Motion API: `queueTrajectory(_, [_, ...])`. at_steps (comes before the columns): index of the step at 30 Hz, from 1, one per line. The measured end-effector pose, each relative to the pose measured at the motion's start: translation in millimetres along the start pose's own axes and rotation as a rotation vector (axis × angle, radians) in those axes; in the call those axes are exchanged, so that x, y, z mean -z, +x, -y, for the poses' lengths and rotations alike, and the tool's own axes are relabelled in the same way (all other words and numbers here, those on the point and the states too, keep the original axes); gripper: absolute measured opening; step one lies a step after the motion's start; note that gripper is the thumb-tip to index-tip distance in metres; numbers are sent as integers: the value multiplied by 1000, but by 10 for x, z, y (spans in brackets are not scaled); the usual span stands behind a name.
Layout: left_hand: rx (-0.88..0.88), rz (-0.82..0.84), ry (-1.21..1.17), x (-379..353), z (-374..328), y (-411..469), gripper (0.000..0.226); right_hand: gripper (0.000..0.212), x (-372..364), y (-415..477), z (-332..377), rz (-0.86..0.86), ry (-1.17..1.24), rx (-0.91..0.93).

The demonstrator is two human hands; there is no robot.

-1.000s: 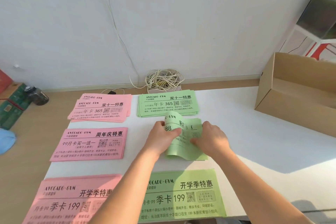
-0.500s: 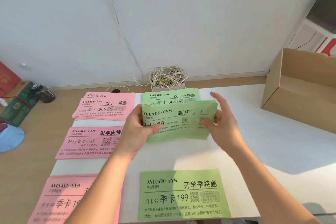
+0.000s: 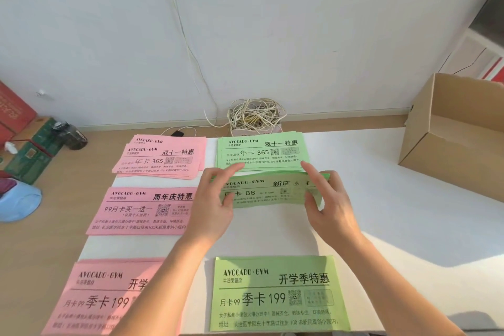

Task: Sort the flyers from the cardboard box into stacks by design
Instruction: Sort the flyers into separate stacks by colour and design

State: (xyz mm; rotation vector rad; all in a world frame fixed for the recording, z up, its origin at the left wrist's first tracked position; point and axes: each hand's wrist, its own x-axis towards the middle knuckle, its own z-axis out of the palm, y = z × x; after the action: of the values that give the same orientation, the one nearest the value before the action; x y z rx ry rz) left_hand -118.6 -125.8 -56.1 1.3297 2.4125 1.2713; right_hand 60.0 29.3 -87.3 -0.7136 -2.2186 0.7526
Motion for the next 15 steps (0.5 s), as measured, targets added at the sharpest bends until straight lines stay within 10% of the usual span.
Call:
queueTrajectory(8, [-27,-93,-8,-17,42,55,39,43,60,80,65,-80,74,-8])
queueTrajectory(15, [39,-74,-1,-129,79,-31,50,61,-21,-35,-10,157,43,-107])
